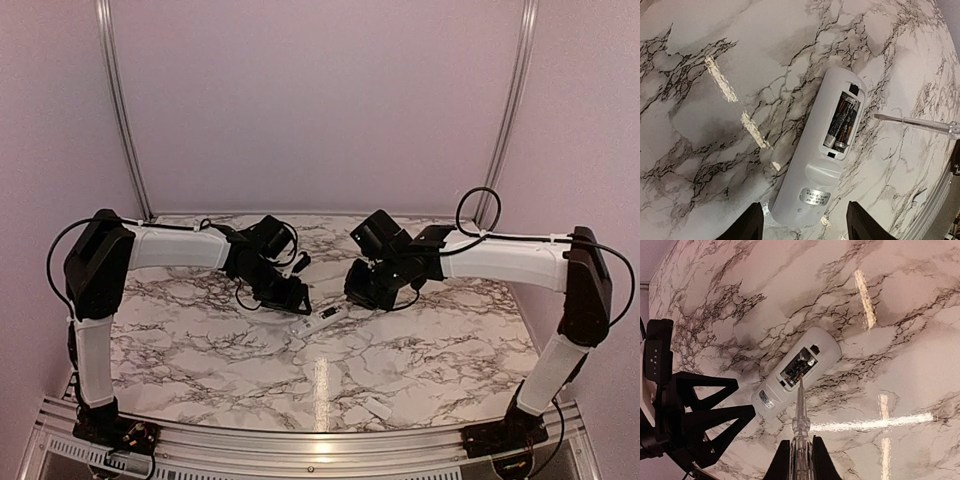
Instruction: Unload the batteries from the remote control
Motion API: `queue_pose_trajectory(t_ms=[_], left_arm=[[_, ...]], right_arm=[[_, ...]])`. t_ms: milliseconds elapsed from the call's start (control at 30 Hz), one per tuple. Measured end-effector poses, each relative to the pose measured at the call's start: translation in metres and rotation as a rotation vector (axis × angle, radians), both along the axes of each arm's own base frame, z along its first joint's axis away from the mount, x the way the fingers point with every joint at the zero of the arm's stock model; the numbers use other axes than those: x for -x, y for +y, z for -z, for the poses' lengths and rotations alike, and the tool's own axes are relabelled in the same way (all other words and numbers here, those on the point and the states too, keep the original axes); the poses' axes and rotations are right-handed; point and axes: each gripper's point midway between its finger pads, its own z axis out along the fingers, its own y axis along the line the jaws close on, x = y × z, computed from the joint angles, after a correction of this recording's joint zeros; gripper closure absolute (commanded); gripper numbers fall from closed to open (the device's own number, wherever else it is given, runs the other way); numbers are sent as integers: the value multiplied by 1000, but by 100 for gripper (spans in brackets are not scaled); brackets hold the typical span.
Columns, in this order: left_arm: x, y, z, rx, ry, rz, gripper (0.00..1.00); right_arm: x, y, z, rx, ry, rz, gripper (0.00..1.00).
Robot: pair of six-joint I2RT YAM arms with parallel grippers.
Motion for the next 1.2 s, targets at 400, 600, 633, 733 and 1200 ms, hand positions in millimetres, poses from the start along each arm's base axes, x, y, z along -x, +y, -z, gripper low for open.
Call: queue_pose_trajectory(t_ms=[400, 600, 633, 733, 1200], left_arm=[[-1, -5, 14, 7, 43, 37, 41], [1, -6, 16, 8, 56, 46, 43], [2, -6, 16, 10, 59, 48, 43], [4, -7, 17, 16, 70, 54, 44], [7, -9, 17, 29, 87, 64, 47]], right_arm=[[-10, 5, 9, -68, 17, -10, 100], [-12, 9, 11, -87, 24, -16, 100], [-12, 10, 13, -87, 28, -18, 100], [-10, 11, 22, -79, 52, -24, 100], [-10, 12, 21, -60, 69, -31, 100]])
